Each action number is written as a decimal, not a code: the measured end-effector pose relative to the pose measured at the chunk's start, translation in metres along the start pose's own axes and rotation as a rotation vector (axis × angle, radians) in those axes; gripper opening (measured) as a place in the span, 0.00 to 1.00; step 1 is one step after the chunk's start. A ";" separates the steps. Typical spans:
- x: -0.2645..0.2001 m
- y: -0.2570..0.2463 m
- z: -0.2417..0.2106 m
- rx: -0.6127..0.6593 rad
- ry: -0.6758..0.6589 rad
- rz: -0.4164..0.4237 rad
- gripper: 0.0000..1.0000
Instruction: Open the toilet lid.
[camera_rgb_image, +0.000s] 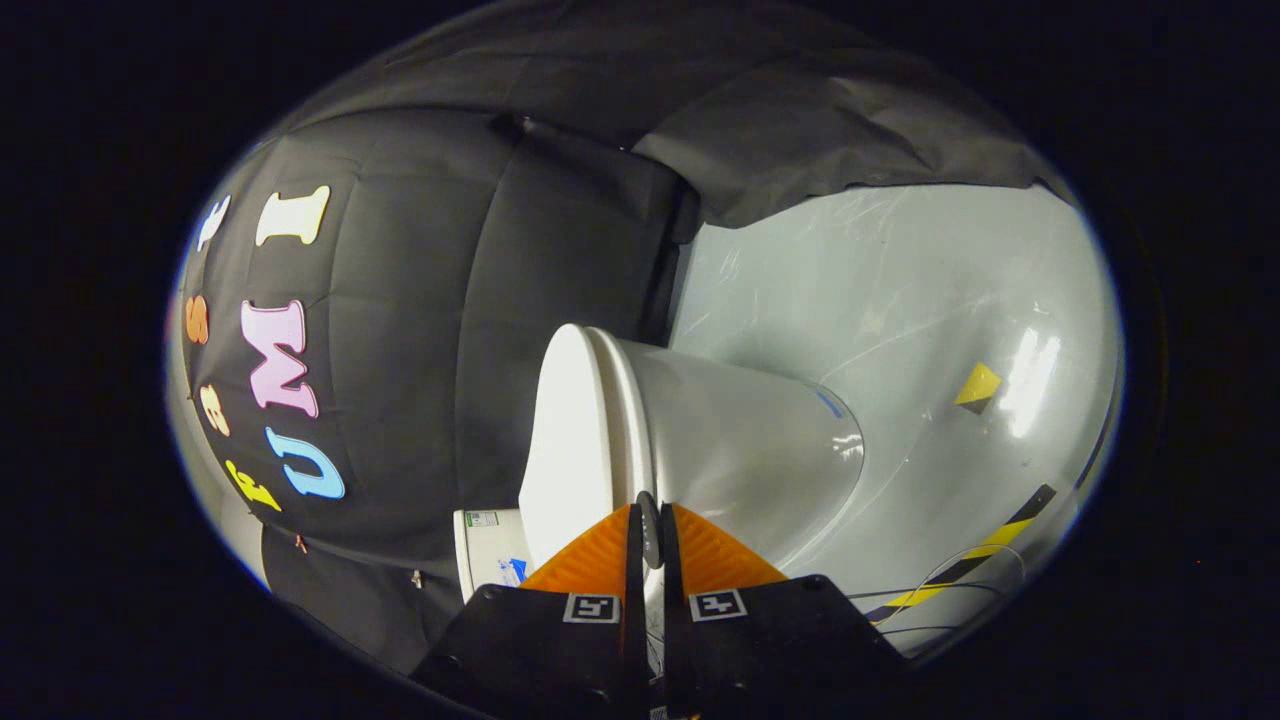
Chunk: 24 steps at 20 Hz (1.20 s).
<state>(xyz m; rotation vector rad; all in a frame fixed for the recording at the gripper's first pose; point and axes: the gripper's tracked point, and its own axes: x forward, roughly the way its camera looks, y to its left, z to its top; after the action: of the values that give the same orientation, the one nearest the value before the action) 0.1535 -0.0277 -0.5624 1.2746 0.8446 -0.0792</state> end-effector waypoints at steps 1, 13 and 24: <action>-0.001 0.002 -0.001 0.011 0.004 -0.003 0.11; -0.030 0.058 -0.007 -0.125 -0.054 0.004 0.11; -0.056 0.127 -0.028 -0.287 -0.125 -0.040 0.11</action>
<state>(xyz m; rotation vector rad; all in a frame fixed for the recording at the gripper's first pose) 0.1625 0.0165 -0.4281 0.9736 0.7442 -0.0665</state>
